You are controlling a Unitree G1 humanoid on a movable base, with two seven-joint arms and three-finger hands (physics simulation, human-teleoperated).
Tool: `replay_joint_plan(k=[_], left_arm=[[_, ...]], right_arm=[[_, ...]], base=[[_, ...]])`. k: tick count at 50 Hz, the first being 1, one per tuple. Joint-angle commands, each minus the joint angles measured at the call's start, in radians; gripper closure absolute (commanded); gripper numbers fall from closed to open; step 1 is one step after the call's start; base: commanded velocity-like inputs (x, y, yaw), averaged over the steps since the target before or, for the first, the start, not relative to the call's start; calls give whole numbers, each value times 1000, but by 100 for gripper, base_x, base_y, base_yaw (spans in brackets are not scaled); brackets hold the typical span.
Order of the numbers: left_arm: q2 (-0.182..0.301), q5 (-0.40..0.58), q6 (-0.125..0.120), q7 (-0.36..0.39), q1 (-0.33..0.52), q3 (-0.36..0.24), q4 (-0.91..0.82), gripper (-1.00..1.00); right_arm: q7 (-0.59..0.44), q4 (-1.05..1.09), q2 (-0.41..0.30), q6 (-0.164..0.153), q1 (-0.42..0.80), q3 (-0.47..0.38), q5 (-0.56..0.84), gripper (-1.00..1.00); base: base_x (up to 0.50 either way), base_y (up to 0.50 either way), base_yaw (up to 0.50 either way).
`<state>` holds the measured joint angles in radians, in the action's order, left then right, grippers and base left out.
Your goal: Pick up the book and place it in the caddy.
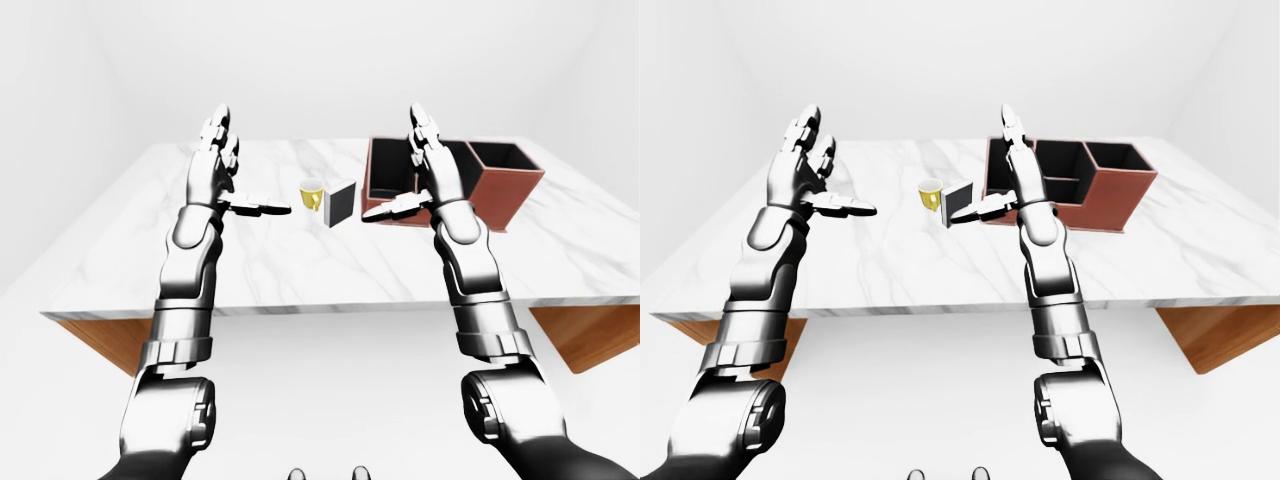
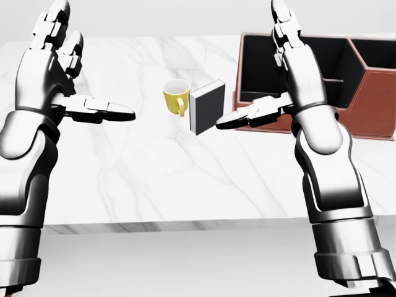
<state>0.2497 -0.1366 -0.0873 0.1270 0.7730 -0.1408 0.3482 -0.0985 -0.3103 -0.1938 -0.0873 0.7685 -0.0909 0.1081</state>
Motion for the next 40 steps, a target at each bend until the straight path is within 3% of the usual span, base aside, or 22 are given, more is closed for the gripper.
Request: replay_joint_plan(k=[1, 40], left_arm=[[-2, 2, 0, 2, 6, 1, 14, -100], [-5, 8, 0, 4, 7, 4, 30, -100]], right_arm=[[-2, -16, -1, 0, 0, 0, 1, -100], [-22, -14, 4, 0, -21, 6, 19, -100]], base=[[26, 0, 0], [25, 0, 0]])
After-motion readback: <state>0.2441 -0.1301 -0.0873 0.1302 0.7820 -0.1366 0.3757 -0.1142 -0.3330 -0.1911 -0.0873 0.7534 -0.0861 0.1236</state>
